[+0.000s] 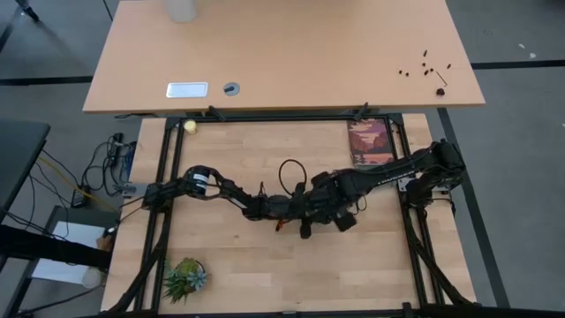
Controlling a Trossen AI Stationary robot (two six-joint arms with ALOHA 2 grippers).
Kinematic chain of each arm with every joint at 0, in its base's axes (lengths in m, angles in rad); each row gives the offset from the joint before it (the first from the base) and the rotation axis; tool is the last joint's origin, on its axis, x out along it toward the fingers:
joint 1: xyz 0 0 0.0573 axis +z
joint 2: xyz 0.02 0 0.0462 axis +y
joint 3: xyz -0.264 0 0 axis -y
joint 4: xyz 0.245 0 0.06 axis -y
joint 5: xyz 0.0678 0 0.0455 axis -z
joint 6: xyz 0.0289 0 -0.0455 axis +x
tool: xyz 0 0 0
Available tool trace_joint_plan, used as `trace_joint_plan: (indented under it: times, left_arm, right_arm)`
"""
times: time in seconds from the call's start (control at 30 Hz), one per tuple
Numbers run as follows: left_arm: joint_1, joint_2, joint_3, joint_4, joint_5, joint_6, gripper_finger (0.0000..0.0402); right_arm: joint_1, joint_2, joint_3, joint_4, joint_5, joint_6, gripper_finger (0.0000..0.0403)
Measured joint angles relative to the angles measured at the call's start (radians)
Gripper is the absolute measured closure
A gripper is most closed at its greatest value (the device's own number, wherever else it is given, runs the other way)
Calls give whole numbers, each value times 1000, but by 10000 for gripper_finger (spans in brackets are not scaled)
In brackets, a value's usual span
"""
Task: Screw lightbulb
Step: Remove the lightbulb from the silver lamp
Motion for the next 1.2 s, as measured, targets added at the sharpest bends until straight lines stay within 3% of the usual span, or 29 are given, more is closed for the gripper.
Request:
trace_joint_plan:
  times: [0.1,0.23,0.3,0.4,0.5,0.67,0.87,0.97,1.2]
  left_arm:
    - [0,0,1,-2,0,-7,213]
    - [1,0,1,2,0,-11,213]
    - [1,1,0,10,0,-10,213]
    - [1,1,0,14,1,-9,213]
    - [1,1,0,14,0,-7,213]
    - [1,1,1,13,1,-4,213]
    - [1,1,0,14,5,-6,213]
    - [1,1,0,14,8,-7,213]
    - [-3,1,0,13,8,-5,213]
  right_arm:
    - [-6,0,0,-31,23,-331,134]
    - [-10,1,0,-52,100,-623,122]
    - [-14,1,0,-57,121,-727,121]
    - [-17,1,0,-43,114,-758,122]
    - [-16,1,1,-45,97,-654,121]
    - [-18,-2,12,-127,4,-348,101]
    - [-20,-2,11,-300,-93,-42,65]
    - [-12,-11,10,-352,-91,53,60]
    - [54,-142,10,-270,-43,340,82]
